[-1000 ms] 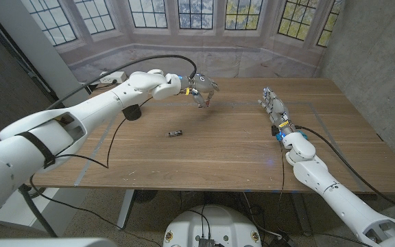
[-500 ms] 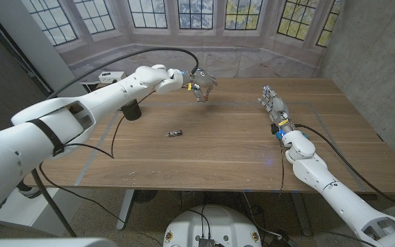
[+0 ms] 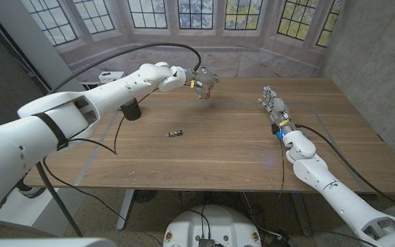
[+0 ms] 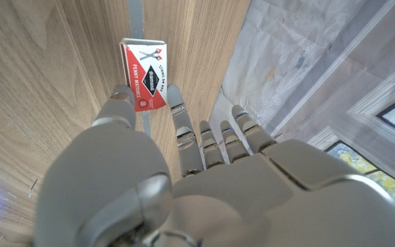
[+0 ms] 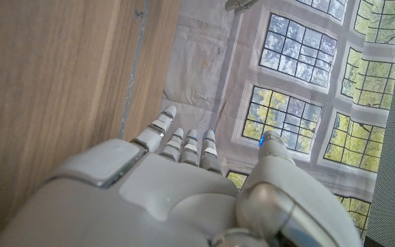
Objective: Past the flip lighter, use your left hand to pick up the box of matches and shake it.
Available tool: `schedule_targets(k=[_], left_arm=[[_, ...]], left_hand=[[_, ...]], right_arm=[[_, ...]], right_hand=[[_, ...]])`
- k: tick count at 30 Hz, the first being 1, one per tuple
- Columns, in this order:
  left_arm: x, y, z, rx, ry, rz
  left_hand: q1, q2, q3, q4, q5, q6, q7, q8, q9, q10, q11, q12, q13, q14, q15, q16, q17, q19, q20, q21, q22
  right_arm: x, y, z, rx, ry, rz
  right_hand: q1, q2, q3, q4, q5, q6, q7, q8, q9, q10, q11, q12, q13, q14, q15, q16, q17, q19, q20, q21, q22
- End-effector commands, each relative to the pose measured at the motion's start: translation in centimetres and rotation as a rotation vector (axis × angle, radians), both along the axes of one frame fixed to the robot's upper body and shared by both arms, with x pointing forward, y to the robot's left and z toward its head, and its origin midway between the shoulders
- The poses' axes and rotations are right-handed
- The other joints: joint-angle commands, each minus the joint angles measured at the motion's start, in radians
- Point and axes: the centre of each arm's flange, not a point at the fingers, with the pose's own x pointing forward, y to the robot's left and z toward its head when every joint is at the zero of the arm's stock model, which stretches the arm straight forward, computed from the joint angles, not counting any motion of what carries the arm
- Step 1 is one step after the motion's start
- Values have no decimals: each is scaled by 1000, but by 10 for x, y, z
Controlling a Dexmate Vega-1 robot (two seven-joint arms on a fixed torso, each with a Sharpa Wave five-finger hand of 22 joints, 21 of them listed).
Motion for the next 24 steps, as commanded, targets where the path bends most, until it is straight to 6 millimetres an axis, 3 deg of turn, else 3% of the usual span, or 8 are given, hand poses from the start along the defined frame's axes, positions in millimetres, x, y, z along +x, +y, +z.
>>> schedule_targets(k=[1, 24], left_arm=[[-19, -8, -13, -15, 32, -39], [-68, -17, -52, -32, 98, -91]], left_hand=[[0, 9, 9, 1, -1, 1, -2, 3, 2, 7, -2, 2, 3, 9, -2, 5, 4, 3, -5, 2, 4], [-4, 11, 9, 2, -2, 0, -3, 2, 1, 9, -2, 1, 3, 9, 0, 5, 4, -5, -7, -1, 4]], right_arm=[[0, 2, -4, -3, 6, 8], [-7, 4, -1, -25, -8, 18]], right_hand=[[-6, 3, 6, -1, 0, 9, -1, 2, 4, 7, 3, 4, 4, 6, 1, 7, 4, 7, 2, -1, 5], [-5, 3, 7, -1, 0, 9, -1, 2, 4, 7, 2, 4, 4, 7, 0, 7, 4, 7, 3, -1, 5]])
